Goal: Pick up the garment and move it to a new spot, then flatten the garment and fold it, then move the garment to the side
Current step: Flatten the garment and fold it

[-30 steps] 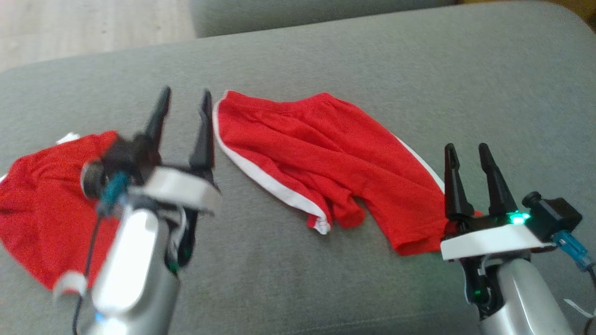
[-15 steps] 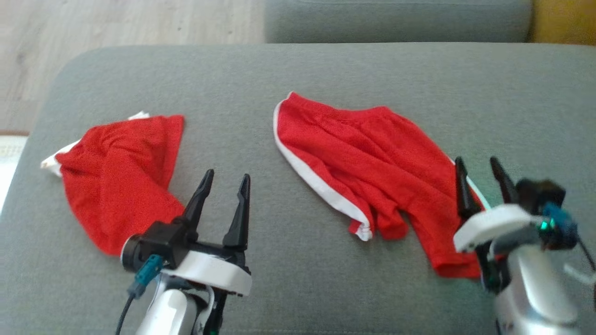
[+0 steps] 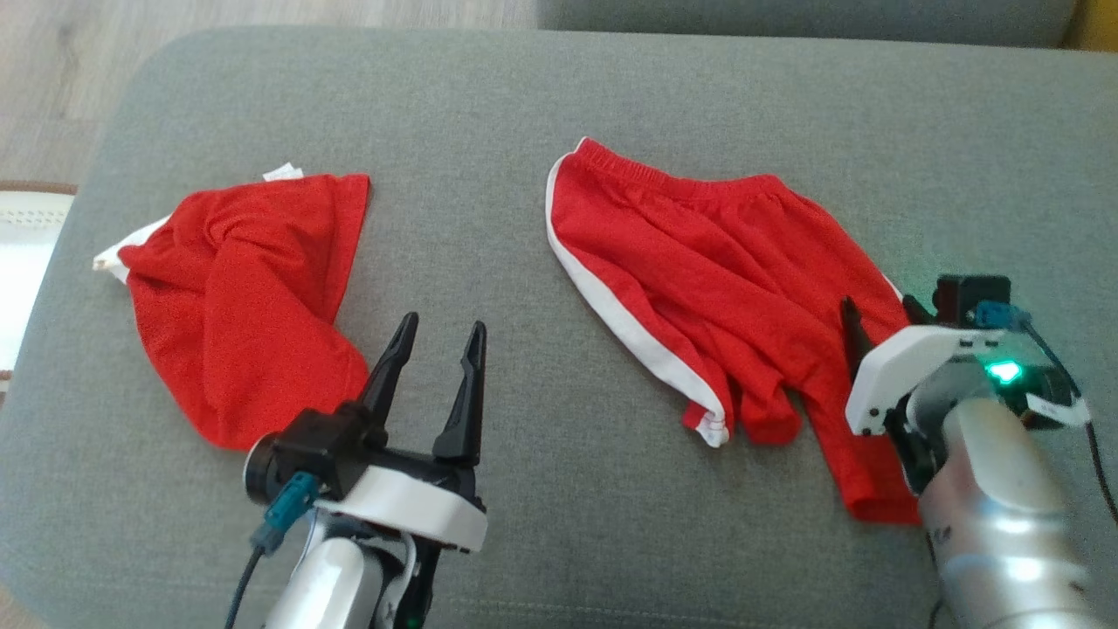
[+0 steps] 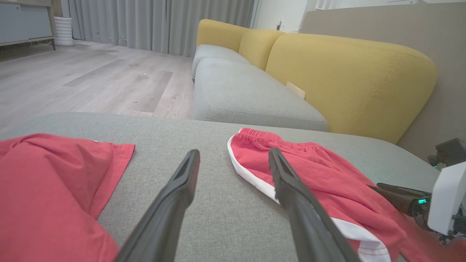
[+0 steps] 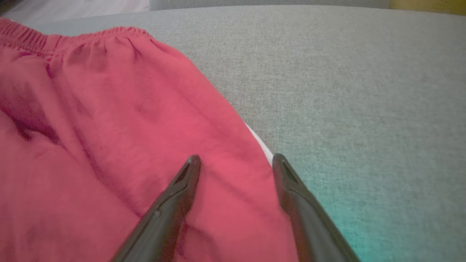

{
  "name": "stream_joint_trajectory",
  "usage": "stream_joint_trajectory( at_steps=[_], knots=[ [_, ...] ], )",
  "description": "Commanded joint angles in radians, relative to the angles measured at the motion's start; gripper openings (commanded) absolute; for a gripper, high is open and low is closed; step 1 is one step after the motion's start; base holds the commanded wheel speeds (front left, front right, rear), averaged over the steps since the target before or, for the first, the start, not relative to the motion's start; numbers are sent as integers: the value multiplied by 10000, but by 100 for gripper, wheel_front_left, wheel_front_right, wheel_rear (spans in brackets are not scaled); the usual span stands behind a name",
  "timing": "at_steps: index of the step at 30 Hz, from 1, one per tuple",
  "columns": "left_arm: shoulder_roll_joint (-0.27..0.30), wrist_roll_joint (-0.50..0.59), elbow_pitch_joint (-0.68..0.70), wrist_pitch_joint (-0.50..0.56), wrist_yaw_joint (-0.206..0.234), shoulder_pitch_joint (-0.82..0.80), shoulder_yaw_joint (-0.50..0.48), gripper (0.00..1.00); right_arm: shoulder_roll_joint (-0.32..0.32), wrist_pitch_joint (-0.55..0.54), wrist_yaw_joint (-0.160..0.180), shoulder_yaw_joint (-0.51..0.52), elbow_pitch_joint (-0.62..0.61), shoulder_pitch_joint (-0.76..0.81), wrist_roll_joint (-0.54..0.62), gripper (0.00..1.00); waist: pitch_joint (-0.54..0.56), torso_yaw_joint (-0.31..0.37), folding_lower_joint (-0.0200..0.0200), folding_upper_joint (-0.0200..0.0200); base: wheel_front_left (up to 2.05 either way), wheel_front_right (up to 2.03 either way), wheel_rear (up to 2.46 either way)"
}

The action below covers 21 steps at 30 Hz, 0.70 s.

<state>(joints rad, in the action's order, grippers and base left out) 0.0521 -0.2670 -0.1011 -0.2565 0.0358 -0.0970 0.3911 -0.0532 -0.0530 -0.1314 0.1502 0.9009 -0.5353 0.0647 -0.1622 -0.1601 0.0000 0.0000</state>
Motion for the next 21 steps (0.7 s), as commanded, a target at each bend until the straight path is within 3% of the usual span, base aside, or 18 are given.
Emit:
stream_joint_trajectory(
  at_steps=[1,9,11,15,21],
  knots=[
    [-17,-82,376,-53,68,-508,-234,100,-121,28,7,-272,-169,-469,120,100,-71,0,0,0,0,0,0],
    [-17,-201,385,-53,135,-645,-65,100,-396,-24,7,-456,938,-1183,640,100,-417,-38,0,0,0,0,0],
    [-18,-219,385,-53,143,-681,-51,100,-407,-41,7,-689,1187,-1312,604,0,-466,-49,0,0,0,0,0],
    [-18,-263,363,-53,144,-760,-30,100,-826,165,7,-1116,1347,-1651,598,0,-537,-101,0,0,0,0,0],
    [-18,-354,417,-53,148,-896,95,100,-2054,465,7,-1619,1099,-2802,1080,0,-726,-324,0,0,0,0,0]
  ],
)
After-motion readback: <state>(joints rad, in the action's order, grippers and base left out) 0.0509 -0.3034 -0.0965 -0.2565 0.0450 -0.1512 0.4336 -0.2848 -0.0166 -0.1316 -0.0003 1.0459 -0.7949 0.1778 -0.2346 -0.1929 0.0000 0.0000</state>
